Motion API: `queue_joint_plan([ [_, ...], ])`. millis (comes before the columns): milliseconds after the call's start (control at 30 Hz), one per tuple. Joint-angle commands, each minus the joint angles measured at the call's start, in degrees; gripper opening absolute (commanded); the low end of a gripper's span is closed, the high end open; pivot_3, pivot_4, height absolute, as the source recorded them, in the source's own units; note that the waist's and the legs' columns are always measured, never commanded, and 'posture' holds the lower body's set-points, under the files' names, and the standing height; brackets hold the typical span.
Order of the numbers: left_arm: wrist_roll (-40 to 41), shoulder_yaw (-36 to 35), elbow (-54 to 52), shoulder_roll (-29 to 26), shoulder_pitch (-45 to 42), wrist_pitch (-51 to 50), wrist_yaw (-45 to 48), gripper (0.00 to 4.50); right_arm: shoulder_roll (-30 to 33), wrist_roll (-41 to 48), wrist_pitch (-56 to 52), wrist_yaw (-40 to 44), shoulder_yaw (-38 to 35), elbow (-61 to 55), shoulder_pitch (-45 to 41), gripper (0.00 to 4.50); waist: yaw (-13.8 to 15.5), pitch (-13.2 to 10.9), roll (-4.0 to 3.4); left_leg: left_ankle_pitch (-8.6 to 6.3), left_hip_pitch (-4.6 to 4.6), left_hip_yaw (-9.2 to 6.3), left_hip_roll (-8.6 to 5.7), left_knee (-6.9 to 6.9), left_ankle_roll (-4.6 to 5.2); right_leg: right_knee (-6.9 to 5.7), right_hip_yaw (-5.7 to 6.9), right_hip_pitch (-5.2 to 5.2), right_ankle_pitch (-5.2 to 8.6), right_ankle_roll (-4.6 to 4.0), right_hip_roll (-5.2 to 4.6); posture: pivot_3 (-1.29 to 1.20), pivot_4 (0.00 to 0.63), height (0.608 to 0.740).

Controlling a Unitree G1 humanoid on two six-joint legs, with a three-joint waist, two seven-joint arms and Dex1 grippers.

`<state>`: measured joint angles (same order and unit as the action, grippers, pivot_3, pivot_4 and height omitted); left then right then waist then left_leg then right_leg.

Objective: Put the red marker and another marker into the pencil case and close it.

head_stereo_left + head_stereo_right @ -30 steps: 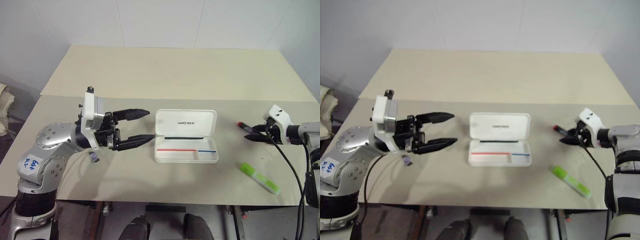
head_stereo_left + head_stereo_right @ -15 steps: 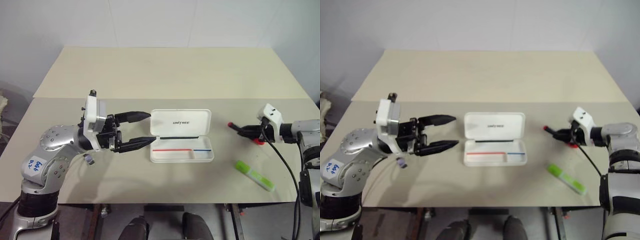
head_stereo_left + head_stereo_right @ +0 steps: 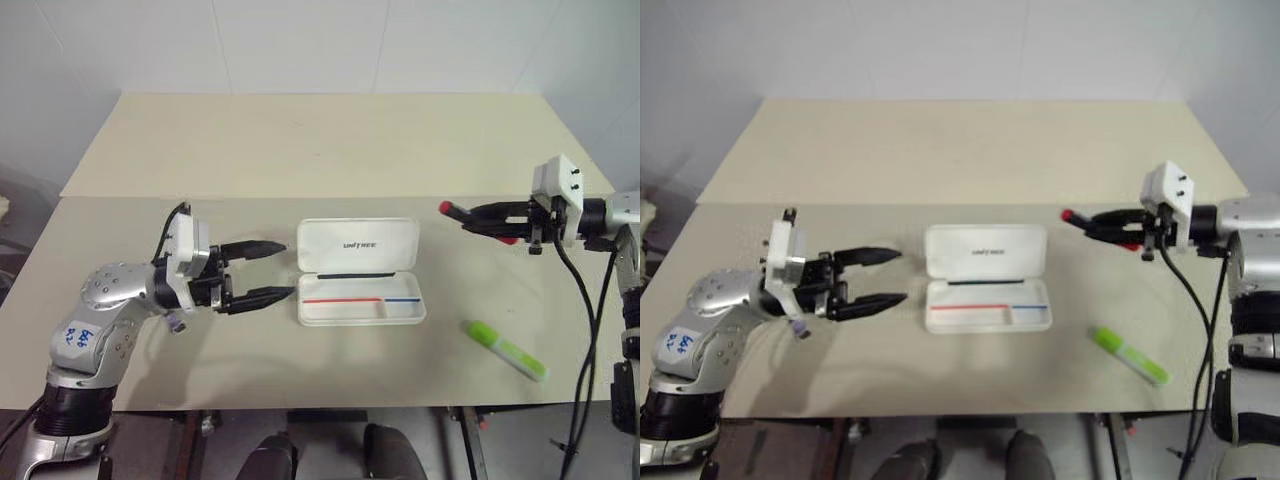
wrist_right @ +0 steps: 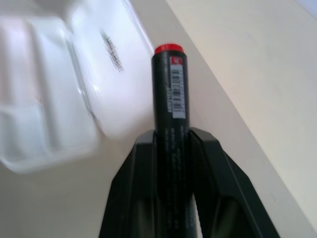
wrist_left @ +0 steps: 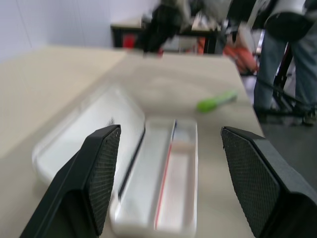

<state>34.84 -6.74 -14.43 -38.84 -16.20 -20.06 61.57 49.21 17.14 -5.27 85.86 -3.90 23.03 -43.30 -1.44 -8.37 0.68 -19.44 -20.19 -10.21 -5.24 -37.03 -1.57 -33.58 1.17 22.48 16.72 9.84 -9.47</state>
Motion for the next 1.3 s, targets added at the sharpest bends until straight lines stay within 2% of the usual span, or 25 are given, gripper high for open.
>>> queue_joint_plan([
  [33,-2.35,-1.43,1.48,-1.35,1.47,3.92,1.43,3.45,-1.19,5.13,-6.05,0.17,0.90,-12.50,2.00,0.56,-0.02,0.01,0.01,-0.01,0.00,0.00,0.00,0.01,0.00,0.00,0.01,0.00,0.00,-0.01,0.00,0.00,0.150,0.740],
  [167,-3.85,-1.90,2.41,-1.81,2.96,5.37,0.99,3.45,-6.32,6.91,-9.41,-1.32,5.51,-20.04,4.33,0.56,0.03,0.09,0.14,-0.05,0.01,-0.01,0.00,-0.03,0.05,0.00,0.04,-0.03,-0.07,-0.12,0.00,0.00,0.150,0.740],
  [267,-4.86,-2.17,2.45,-1.64,4.12,6.64,0.19,3.45,-8.91,4.17,-6.40,-0.94,9.57,-19.85,5.83,0.56,0.27,0.08,0.14,-0.05,0.01,-0.02,0.00,-0.07,0.05,-0.01,0.02,-0.01,-0.11,-0.17,0.00,0.00,0.150,0.740],
  [667,-5.42,-2.84,-0.24,-0.22,7.17,7.27,-3.41,3.45,-15.86,-7.96,7.67,-4.23,18.41,-8.72,1.54,0.56,0.50,0.08,0.14,-0.05,0.05,-0.03,0.02,-0.05,0.06,-0.13,0.08,0.12,-0.29,-0.48,0.02,0.00,0.150,0.740],
  [1033,-5.35,-1.96,-1.42,1.11,7.46,7.27,-5.48,3.45,-20.71,-13.16,15.10,-9.42,19.61,-0.82,-1.40,0.56,-0.18,0.08,0.13,-0.05,0.07,-0.04,0.03,-0.05,0.06,-0.20,0.08,0.14,-0.31,-0.50,0.04,0.00,0.150,0.740],
  [1067,-5.36,-1.80,-1.35,1.24,7.28,7.26,-5.51,3.45,-20.96,-13.23,15.49,-9.51,19.47,-0.36,-1.61,1.32,-0.20,0.08,0.13,-0.05,0.08,-0.04,0.03,-0.05,0.06,-0.20,0.08,0.14,-0.31,-0.50,0.04,0.00,0.150,0.740],
  [1100,-5.35,-1.62,-1.29,1.39,7.08,7.27,-5.52,3.45,-21.25,-13.18,15.70,-9.96,19.14,-0.21,-1.82,1.56,-0.21,0.08,0.13,-0.05,0.08,-0.04,0.03,-0.04,0.06,-0.20,0.08,0.14,-0.31,-0.50,0.04,0.00,0.150,0.740],
  [1300,-5.48,-0.95,-0.86,1.99,6.21,7.43,-5.21,3.45,-20.96,-11.63,14.26,-9.66,18.19,-2.82,-1.51,3.83,-0.16,0.08,0.13,-0.05,0.08,-0.04,0.03,-0.05,0.06,-0.23,0.08,0.15,-0.31,-0.50,0.04,0.00,0.150,0.740],
])
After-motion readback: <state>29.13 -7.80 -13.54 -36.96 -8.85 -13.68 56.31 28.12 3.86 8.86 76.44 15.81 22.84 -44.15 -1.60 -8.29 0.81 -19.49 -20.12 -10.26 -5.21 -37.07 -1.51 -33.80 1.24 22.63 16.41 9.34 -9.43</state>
